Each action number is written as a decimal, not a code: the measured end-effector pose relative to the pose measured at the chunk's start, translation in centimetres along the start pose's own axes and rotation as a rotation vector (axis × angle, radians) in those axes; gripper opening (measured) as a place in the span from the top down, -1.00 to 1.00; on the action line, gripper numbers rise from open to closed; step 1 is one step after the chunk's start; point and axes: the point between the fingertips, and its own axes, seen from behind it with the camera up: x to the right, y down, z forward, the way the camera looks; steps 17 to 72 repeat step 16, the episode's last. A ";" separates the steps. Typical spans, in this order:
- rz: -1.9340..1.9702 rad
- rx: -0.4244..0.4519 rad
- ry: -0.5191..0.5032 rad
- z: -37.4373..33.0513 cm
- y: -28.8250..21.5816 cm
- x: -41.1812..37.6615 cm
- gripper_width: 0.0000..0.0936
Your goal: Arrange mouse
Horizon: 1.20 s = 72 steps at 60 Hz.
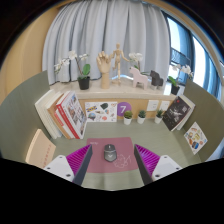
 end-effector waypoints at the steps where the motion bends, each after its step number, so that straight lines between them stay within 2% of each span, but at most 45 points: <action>1: -0.001 0.000 0.001 -0.3 0.1 0.0 -0.81; 16: 0.016 0.013 -0.006 -3.6 0.6 -1.1 -0.81; 72: 0.016 0.013 -0.006 -3.6 0.6 -1.1 -0.81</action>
